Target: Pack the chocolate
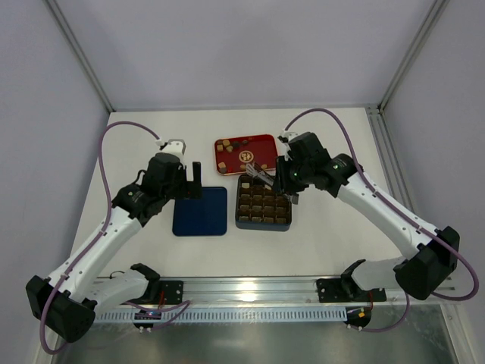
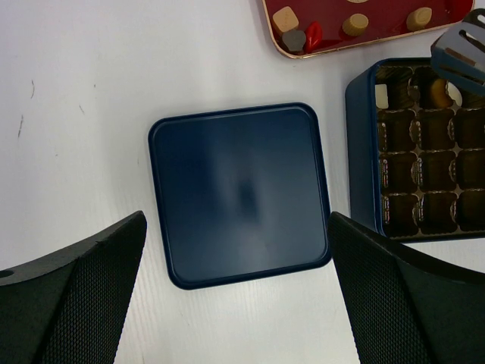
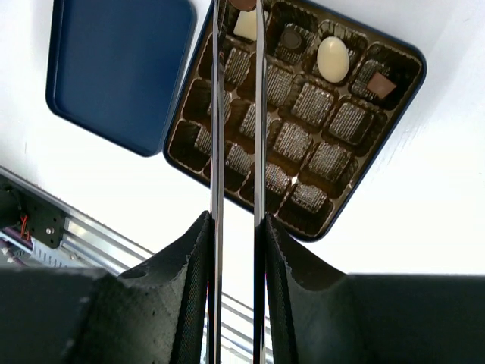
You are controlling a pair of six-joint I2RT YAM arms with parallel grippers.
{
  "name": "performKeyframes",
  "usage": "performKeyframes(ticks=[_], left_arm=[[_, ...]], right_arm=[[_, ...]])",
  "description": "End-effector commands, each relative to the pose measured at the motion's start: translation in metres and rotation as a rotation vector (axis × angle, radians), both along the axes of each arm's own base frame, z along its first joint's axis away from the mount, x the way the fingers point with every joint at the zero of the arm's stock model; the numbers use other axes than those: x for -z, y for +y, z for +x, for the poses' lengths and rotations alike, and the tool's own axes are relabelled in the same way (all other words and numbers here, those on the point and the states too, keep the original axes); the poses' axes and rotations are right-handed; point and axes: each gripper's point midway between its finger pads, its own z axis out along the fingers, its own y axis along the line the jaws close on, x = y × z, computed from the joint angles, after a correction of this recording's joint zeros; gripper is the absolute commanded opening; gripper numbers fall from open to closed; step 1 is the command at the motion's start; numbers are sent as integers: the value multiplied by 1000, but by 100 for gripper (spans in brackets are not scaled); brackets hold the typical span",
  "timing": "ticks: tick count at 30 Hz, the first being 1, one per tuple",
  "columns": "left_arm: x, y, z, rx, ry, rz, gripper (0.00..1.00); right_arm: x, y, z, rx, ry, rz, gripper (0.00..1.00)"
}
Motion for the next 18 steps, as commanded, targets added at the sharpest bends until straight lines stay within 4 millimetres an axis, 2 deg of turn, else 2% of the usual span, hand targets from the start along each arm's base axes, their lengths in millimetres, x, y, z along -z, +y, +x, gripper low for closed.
performKeyframes(ticks=[1, 9, 18], left_arm=[[-7, -4, 4, 0, -17, -15, 100], [-3, -4, 4, 0, -6, -10, 100], [-3, -4, 4, 2, -6, -10, 100]], right_arm=[[-14, 3, -13, -20, -22, 74, 23], [-1, 12, -36, -67, 8, 69, 23], [12, 20, -43, -84, 21, 30, 23]])
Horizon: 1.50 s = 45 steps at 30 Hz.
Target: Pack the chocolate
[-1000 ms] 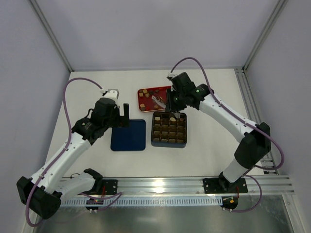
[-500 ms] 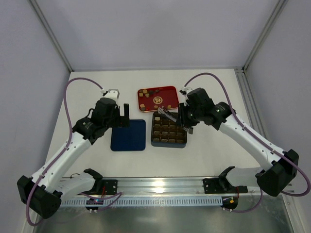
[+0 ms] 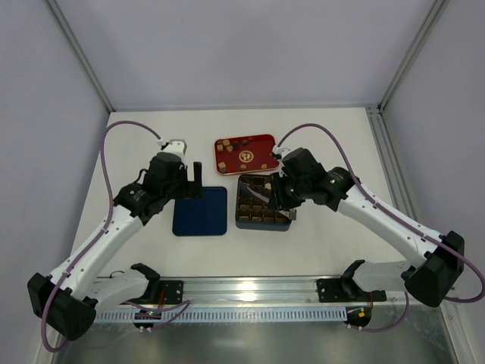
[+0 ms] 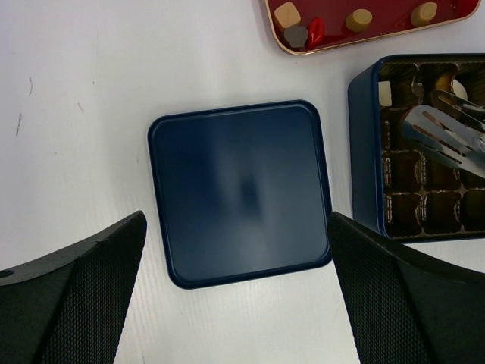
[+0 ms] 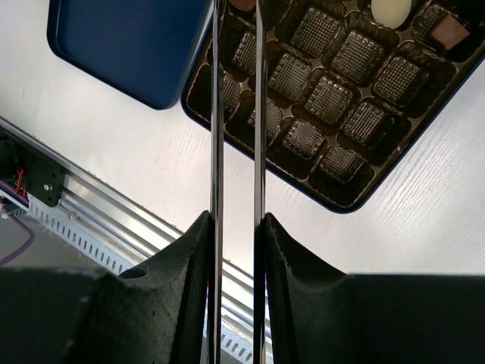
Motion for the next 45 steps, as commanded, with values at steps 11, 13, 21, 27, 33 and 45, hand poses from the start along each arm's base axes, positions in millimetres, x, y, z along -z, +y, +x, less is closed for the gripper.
performKeyframes(ticks=[11, 13, 21, 27, 33, 45], left_arm=[[-8, -3, 3, 2, -22, -18, 100], [-8, -3, 3, 2, -19, -17, 100], [-8, -3, 3, 2, -19, -17, 100], [-8, -3, 3, 0, -20, -18, 100], [-9, -3, 3, 1, -21, -20, 100], [-8, -3, 2, 3, -22, -18, 100]], right_arm=[[6, 7, 7, 25, -31, -29, 24], [8, 6, 7, 27, -28, -35, 26], [11, 8, 4, 10, -22, -41, 28], [11, 10, 4, 5, -24, -48, 32], [11, 11, 4, 8, -25, -49, 36], [9, 11, 5, 7, -31, -48, 41]])
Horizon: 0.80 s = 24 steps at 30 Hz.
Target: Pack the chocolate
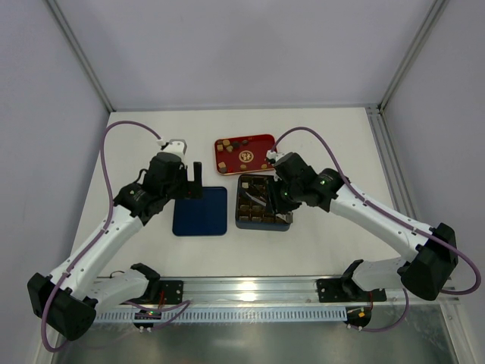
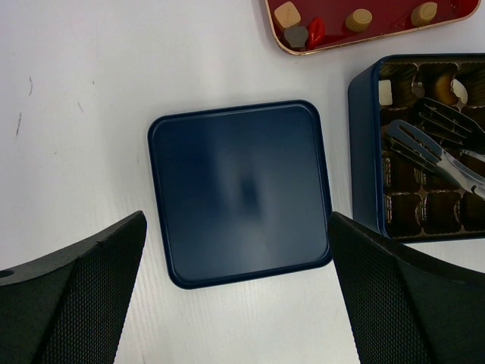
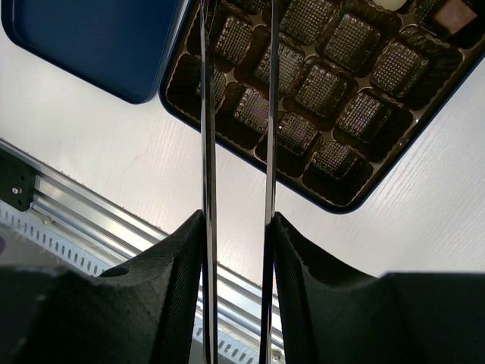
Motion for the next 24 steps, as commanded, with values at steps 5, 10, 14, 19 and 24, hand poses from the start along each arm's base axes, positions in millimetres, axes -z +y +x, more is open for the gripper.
performKeyframes(ticks=[5, 10, 14, 19, 24], left_arm=[[-8, -3, 3, 3, -20, -17, 100], [-9, -3, 2, 3, -23, -19, 100], [-10, -3, 2, 1, -26, -19, 100], [-10, -2, 2, 0, -26, -19, 100], [-10, -3, 2, 1, -28, -24, 100]], right_arm=[[-15, 8, 7, 2, -50, 35, 42], [-24, 7, 9, 1, -67, 36, 42], [-32, 8, 10, -2, -78, 42, 42], [-46, 10, 13, -9, -103, 59, 42], [-57, 9, 32, 15, -145, 42, 42]])
